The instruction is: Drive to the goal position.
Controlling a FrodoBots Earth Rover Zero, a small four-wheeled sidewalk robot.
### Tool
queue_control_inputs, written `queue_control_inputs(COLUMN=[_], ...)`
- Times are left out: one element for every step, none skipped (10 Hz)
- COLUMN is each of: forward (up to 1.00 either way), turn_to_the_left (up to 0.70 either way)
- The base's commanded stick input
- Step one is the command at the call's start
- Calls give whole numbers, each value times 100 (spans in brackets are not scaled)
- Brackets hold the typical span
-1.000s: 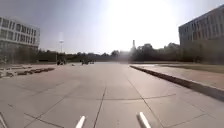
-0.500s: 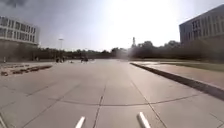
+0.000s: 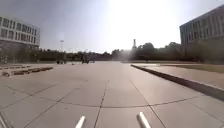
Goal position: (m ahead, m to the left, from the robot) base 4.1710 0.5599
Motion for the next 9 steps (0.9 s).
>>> queue_control_inputs(forward=[70,70,70,70,70,70,70,70,70], turn_to_the_left=[0,0,0,0,0,0,0,0,0])
